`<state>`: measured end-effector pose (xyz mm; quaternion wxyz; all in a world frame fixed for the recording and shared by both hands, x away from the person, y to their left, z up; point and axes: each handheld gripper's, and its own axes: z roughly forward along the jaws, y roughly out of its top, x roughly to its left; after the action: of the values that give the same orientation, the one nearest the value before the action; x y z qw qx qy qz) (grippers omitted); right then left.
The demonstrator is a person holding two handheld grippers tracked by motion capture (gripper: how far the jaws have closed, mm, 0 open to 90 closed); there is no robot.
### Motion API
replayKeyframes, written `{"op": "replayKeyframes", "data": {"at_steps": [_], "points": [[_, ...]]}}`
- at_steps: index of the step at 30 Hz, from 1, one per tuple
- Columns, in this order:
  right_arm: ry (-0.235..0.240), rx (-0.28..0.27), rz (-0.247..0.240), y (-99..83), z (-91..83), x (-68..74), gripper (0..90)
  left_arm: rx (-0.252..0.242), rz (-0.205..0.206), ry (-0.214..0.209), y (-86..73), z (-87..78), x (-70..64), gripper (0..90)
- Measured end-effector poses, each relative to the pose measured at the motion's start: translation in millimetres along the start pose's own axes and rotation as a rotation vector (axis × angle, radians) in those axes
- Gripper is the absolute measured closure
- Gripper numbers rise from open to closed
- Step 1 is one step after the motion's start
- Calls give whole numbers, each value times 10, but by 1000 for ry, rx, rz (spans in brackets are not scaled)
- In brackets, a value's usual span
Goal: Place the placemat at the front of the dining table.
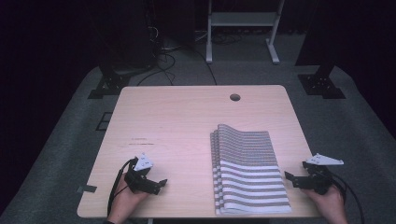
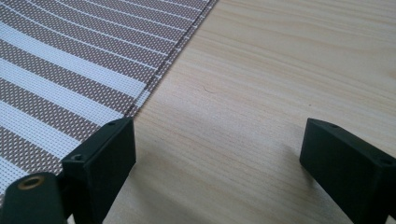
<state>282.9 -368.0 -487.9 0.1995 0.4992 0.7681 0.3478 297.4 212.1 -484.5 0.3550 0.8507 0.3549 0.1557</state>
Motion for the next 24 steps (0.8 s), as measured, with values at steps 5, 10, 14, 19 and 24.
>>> {"op": "replayKeyframes", "data": {"at_steps": [5,10,14,19,24], "points": [[-4,1,-4,1,1,4,93,1,0,0,2,0,0,0],[-2,3,-16,-5,-1,19,93,3,5,-1,9,4,-14,0],[-3,4,-19,-5,-1,24,93,-5,10,-21,20,16,-39,0],[-13,8,-27,0,6,34,93,-17,-4,-38,29,4,-25,0],[-13,8,-28,-1,6,33,93,-17,12,-44,78,0,-38,0]]}}
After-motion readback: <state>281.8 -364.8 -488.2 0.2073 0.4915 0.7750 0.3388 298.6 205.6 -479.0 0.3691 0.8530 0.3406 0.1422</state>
